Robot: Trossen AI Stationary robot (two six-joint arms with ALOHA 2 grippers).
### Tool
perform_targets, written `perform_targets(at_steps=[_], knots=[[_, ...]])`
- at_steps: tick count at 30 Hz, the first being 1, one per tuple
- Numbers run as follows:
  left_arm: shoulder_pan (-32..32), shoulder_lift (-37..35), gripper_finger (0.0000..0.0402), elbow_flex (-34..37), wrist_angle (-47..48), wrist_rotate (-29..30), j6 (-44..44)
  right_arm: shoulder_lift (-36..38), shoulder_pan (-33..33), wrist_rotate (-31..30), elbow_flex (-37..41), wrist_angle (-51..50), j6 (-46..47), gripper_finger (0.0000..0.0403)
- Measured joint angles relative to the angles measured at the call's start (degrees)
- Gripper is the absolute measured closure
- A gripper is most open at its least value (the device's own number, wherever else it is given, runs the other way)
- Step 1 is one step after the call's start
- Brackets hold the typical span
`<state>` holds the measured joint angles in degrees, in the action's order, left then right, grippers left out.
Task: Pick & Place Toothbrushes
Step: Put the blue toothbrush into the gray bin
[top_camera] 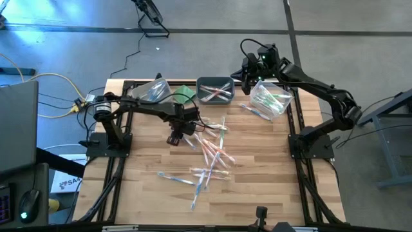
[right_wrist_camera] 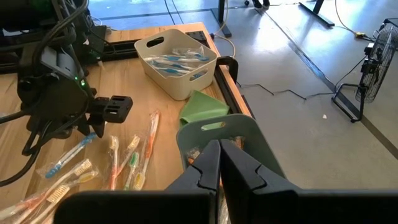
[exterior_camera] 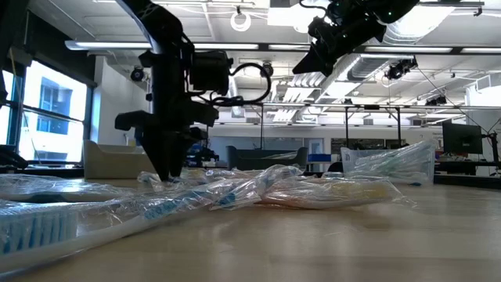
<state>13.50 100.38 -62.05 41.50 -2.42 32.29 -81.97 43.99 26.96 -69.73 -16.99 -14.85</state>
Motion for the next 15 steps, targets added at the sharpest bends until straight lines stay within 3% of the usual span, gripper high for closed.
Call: perform_targets(at_steps=[15], knots=[[0.0,0.0,0.0275,1.8,-1.4,-0.1,-1.1,0.0,0.0,0.0,0.0,0.0,0.0,0.0398]])
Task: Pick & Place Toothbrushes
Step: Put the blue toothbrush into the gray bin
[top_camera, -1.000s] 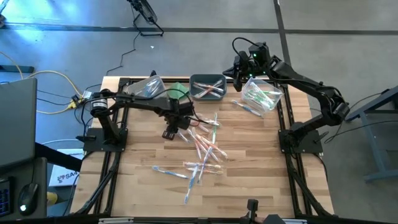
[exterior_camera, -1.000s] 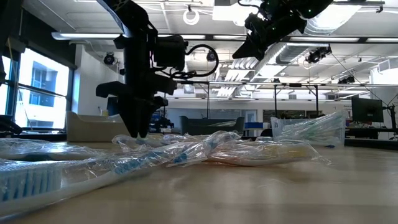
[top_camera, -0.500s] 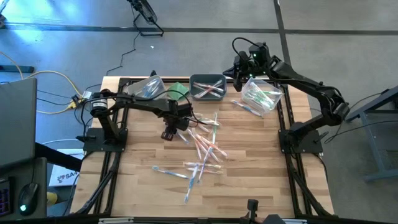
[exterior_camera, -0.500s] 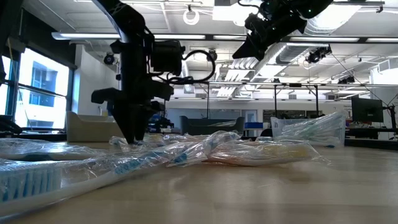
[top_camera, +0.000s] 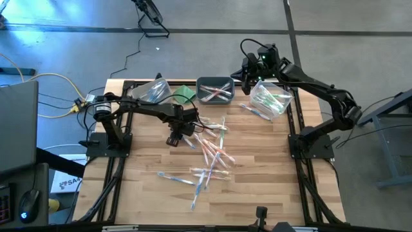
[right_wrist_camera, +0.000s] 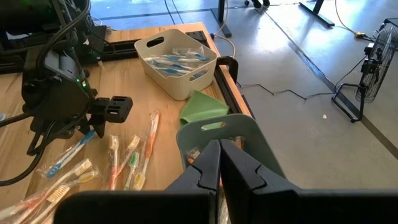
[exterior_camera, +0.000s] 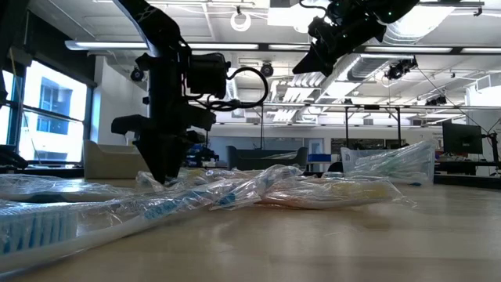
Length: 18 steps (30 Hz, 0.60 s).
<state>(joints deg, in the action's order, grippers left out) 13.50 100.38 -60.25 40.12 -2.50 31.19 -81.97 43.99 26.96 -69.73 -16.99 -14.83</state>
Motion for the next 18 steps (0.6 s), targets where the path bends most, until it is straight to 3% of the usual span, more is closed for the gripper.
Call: perform_targets(at_steps=[4,13,18], knots=[[0.0,0.0,0.0281,0.0,0.0,0.0,-0.1,0.0,0.0,0.0,0.0,0.0,0.0,0.0399],[0.0,0.0,0.035,0.0,0.3,0.0,-0.2,0.0,0.0,0.0,0.0,0.0,0.0,0.0398],[0.0,0.0,0.0366,0.0,0.4,0.0,-0.2,0.0,0.0,0.0,0.0,0.0,0.0,0.0398]])
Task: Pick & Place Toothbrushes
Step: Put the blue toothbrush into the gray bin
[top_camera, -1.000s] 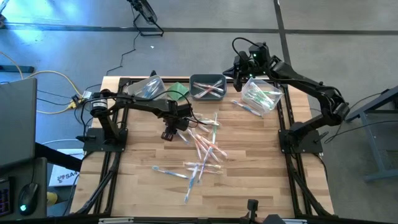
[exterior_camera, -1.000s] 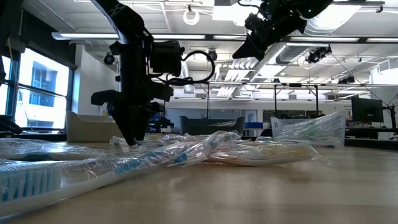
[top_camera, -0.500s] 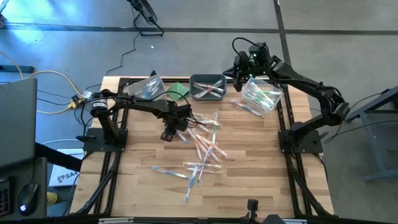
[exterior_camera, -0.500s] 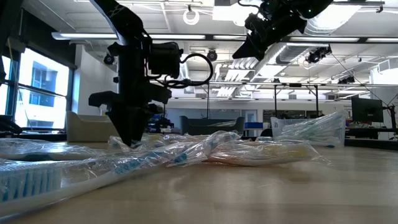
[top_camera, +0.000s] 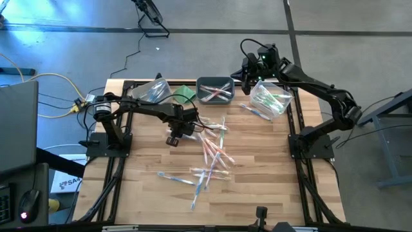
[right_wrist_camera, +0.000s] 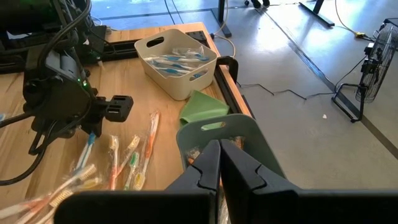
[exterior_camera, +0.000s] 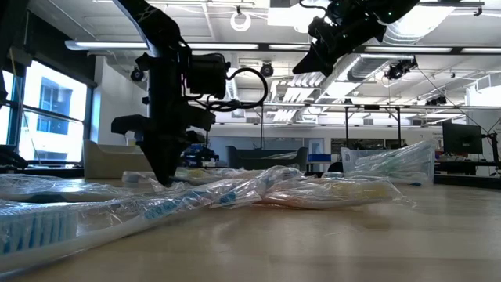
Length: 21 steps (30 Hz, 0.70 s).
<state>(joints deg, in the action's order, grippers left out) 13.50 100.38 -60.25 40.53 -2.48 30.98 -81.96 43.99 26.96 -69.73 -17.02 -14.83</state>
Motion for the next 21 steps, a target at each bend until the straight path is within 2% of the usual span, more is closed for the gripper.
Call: perform_targets(at_steps=[7,15,21], knots=[[0.0,0.0,0.0368,0.0,1.9,-0.2,-3.0,0.0,0.0,0.0,0.0,0.0,0.0,0.0398],[0.0,0.0,0.0376,-0.3,9.6,-0.1,-3.3,0.0,0.0,0.0,0.0,0.0,0.0,0.0398],[0.0,0.0,0.0377,-3.7,16.1,1.3,-3.3,0.0,0.0,0.0,0.0,0.0,0.0,0.0399]])
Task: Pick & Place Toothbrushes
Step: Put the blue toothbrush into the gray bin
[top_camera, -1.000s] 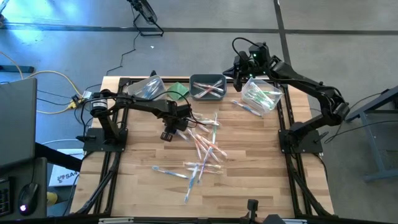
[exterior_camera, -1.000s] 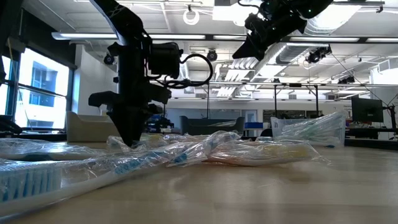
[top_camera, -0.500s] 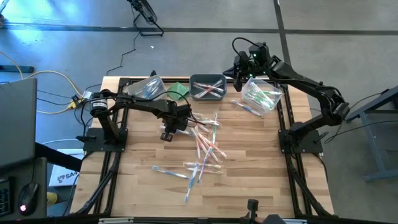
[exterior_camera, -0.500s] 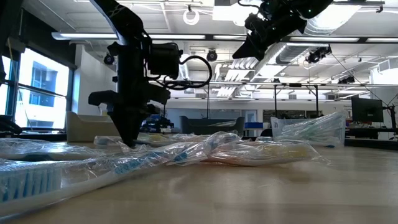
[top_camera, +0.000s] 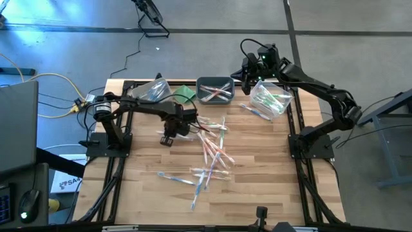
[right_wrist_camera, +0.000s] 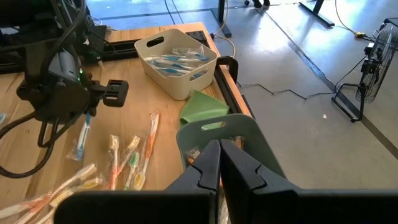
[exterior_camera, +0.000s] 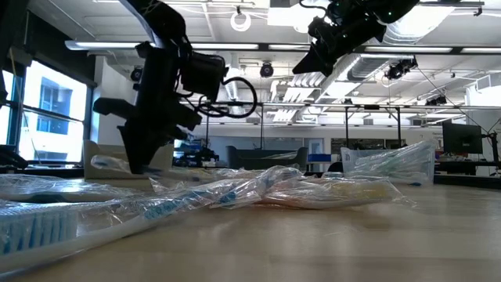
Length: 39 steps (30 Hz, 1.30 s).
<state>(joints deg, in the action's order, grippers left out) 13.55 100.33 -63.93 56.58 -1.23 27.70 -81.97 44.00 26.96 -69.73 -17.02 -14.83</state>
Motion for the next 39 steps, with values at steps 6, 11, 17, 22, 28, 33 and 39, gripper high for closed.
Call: perform_targets(at_steps=[6,11,17,22,28,33,39], knots=[[3.4,-1.3,0.0378,-2.5,5.9,0.7,-2.5,0.0,0.0,0.0,0.0,0.0,0.0,0.0398],[9.5,-5.7,0.0384,-3.1,9.7,0.8,-5.1,0.0,0.0,0.0,0.0,0.0,0.0,0.0399],[17.2,-13.6,0.0385,-3.1,9.7,1.0,-7.8,0.0,0.0,-0.5,0.0,0.0,0.0,0.0398],[23.1,-19.4,0.0383,-3.1,9.1,5.4,-8.5,0.0,0.0,-1.9,0.0,0.0,0.0,0.0398],[30.4,-22.8,0.0379,-3.1,3.6,7.8,-8.7,0.0,0.0,-2.6,0.0,0.0,0.0,0.0398],[35.5,-22.6,0.038,-3.1,-1.5,7.9,-8.5,0.0,0.0,-3.0,0.0,0.0,0.1,0.0398],[37.7,-21.7,0.038,-3.1,-2.4,8.0,-6.9,0.0,0.0,-3.0,0.0,0.0,0.2,0.0398]])
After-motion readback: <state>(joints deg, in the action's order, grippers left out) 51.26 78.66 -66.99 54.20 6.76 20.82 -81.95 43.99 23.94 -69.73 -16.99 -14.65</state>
